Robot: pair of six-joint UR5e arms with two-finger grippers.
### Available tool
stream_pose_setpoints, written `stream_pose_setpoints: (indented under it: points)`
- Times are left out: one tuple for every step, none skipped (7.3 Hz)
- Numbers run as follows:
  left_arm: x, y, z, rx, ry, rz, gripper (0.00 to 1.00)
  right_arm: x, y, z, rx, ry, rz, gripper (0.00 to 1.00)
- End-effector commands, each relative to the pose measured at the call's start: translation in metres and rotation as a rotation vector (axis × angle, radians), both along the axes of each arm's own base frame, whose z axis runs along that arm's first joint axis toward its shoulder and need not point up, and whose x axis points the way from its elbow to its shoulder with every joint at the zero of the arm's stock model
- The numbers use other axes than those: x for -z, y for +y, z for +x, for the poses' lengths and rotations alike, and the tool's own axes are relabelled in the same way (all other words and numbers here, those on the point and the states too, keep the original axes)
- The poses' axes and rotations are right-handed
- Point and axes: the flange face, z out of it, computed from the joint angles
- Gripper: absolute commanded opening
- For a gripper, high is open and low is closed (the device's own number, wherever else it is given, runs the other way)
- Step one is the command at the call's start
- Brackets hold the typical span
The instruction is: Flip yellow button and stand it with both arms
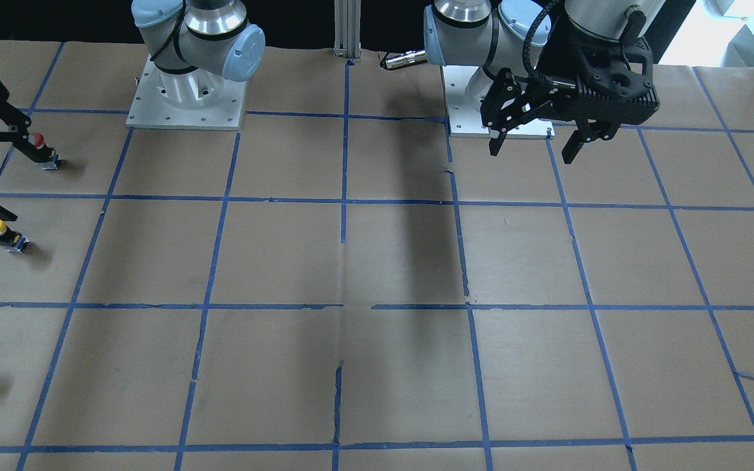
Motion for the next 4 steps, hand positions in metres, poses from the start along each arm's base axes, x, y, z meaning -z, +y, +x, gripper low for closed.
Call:
stream_pose_setpoints:
  points:
    - [0.000,0.000,0.000,0.000,0.000,0.000,1.00,-0.008,-0.002,0.066,0.235,0.021,0.063,1.00]
    - [0.000,0.000,0.000,0.000,0.000,0.000,1.00,-0.013,0.000,0.078,0.263,0.035,0.077,1.00]
    - [-0.001,0.001,0.000,0.000,0.000,-0.001,1.00,-0.011,0.006,0.080,0.371,0.038,0.139,1.00]
    - [0.000,-0.001,0.002,-0.004,0.002,0.000,1.00,-0.014,0.009,0.083,0.507,0.037,0.165,1.00]
